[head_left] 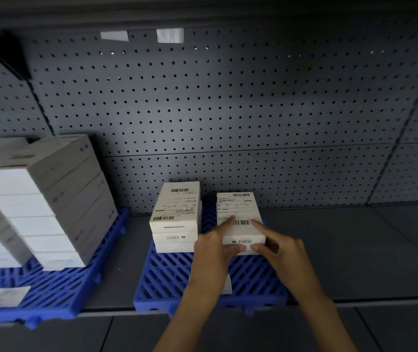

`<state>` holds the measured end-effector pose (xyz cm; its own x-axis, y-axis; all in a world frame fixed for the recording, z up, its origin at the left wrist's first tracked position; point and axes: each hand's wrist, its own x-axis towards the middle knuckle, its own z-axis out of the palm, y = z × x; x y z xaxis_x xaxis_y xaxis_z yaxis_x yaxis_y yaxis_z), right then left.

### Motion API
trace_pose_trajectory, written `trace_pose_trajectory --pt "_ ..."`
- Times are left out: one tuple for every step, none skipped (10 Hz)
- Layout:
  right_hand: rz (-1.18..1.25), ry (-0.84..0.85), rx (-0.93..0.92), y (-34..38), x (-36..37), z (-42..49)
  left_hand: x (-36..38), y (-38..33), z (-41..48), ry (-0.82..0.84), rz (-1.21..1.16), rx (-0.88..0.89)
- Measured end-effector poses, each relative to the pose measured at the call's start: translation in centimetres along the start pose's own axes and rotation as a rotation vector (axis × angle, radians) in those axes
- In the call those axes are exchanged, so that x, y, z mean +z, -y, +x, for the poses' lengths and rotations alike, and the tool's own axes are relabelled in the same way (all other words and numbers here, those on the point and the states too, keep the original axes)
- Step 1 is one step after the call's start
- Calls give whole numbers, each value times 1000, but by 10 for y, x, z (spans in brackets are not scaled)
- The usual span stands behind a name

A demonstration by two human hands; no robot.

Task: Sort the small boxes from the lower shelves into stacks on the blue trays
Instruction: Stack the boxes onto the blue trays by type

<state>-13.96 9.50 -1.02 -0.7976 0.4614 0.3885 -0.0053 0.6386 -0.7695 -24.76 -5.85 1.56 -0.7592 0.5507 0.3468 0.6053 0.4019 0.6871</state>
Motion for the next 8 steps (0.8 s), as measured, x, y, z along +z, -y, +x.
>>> trace_pose_trajectory --pt "-4 -14 -7 2 1 0 -1 0 0 -5 -11 1" --pt "-6 -8 2 3 2 2 -1 -1 1 -9 -25 -8" --pt "-18 -5 -2 3 3 4 -2 -2 1 -15 -27 -12" --pt "-32 -8 -17 2 1 4 -1 -1 1 -6 -21 -26" --pt "-59 -24 -44 4 0 2 -5 -3 -3 -6 -40 -34" --pt "-103 -53 -66 8 -2 -3 -15 -6 -11 -22 29 -1" --pt "-170 -81 -103 17 -8 -11 -29 -9 -25 -26 131 23" --pt "-257 -134 -110 31 -15 -24 -48 -7 -41 -47 205 66"
